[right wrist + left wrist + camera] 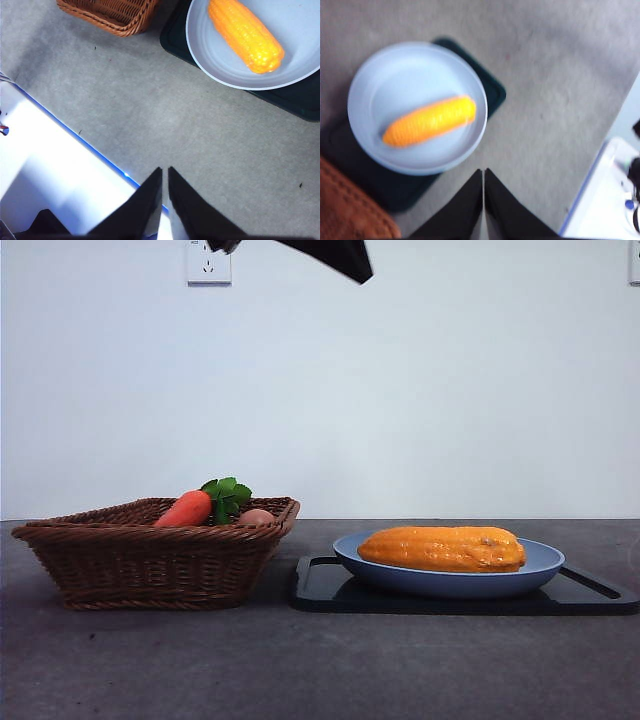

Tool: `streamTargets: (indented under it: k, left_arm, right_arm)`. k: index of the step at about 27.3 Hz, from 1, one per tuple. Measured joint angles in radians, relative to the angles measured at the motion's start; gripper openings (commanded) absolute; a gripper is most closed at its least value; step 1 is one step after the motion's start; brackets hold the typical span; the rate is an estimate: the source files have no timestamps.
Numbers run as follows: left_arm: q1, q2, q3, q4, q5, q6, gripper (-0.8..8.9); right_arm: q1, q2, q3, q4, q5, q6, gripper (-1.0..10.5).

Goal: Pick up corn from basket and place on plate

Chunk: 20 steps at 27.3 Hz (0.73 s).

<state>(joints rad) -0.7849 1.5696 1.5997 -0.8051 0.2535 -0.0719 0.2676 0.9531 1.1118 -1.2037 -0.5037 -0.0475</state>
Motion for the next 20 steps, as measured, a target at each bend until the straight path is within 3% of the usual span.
streamTargets:
  k: [6, 10, 20]
  left_arm:
    - [0.000, 0.000, 0.000, 0.140, 0.000, 0.002, 0.07]
    - [0.019, -0.002, 0.000, 0.196, 0.000, 0.056, 0.07]
    - [0.249, -0.171, 0.000, 0.269, -0.011, 0.131, 0.07]
  right_arm:
    - [0.000, 0.000, 0.000, 0.000, 0.000, 0.000, 0.0]
    - [0.000, 0.000, 0.000, 0.000, 0.000, 0.000, 0.0]
    - [0.000, 0.000, 0.000, 0.000, 0.000, 0.000, 0.0]
